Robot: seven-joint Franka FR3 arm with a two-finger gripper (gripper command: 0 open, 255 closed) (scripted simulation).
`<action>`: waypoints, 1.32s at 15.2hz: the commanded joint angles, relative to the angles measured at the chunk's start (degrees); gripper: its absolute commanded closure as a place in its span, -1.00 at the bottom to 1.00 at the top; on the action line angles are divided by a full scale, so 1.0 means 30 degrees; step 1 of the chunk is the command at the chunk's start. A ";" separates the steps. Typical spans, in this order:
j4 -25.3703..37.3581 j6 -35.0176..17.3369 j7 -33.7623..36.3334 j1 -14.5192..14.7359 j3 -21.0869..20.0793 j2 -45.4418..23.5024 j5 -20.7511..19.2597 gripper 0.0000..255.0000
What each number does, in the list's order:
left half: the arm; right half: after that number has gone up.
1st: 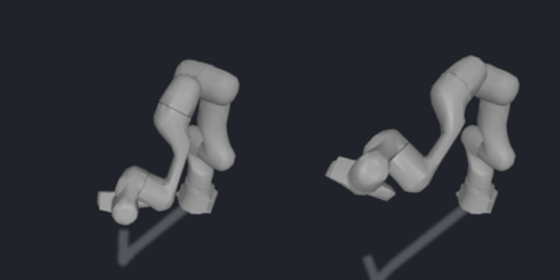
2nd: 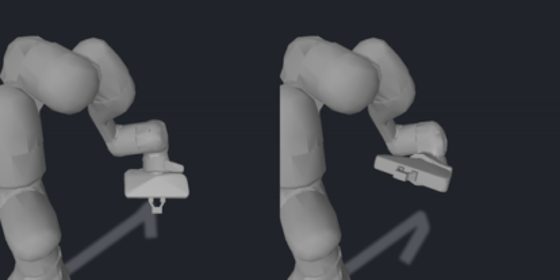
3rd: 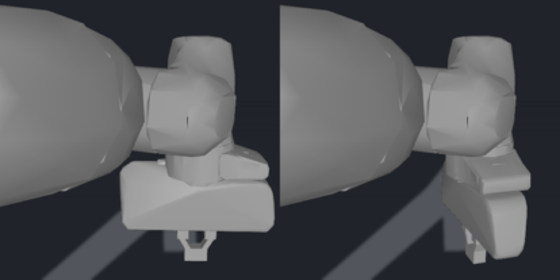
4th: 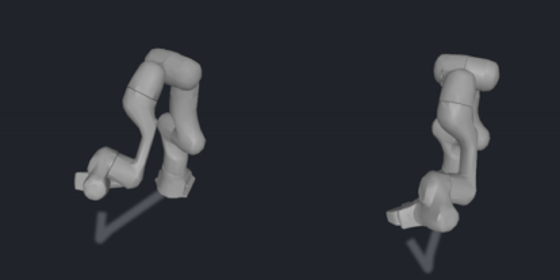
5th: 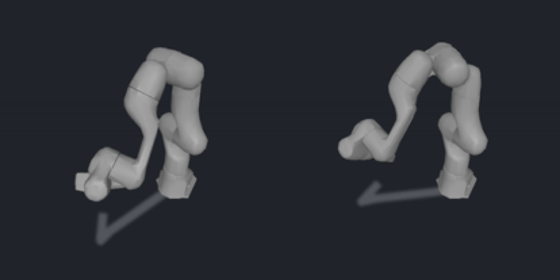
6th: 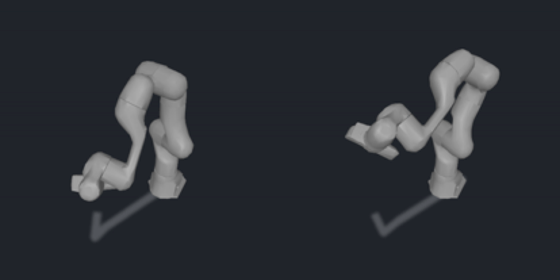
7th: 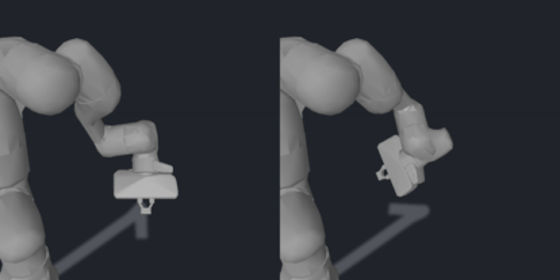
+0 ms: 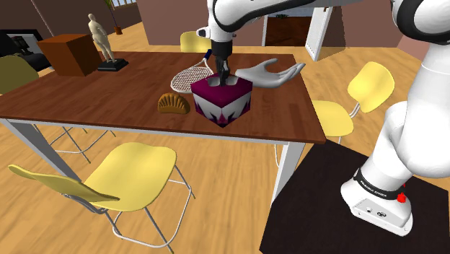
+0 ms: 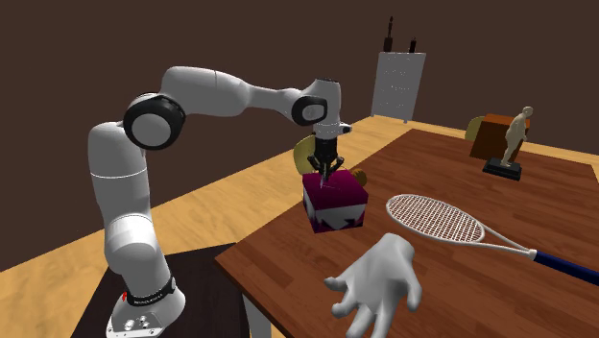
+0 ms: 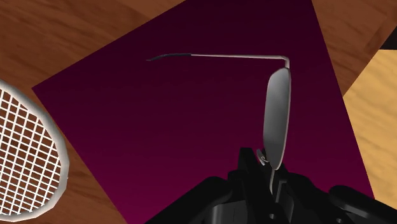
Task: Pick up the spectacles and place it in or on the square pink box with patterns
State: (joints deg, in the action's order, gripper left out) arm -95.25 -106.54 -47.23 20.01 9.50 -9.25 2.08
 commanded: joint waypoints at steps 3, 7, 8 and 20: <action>-0.0002 -0.0002 -0.0001 -0.0001 0.0000 -0.0004 0.0001 -1.00; -0.0001 -0.0001 0.0000 -0.0001 0.0000 -0.0004 0.0001 -1.00; 0.0000 -0.0001 0.0000 -0.0001 0.0000 -0.0004 0.0001 -1.00; 0.2367 0.2413 0.0023 -0.0038 0.0028 0.0043 -0.0020 -1.00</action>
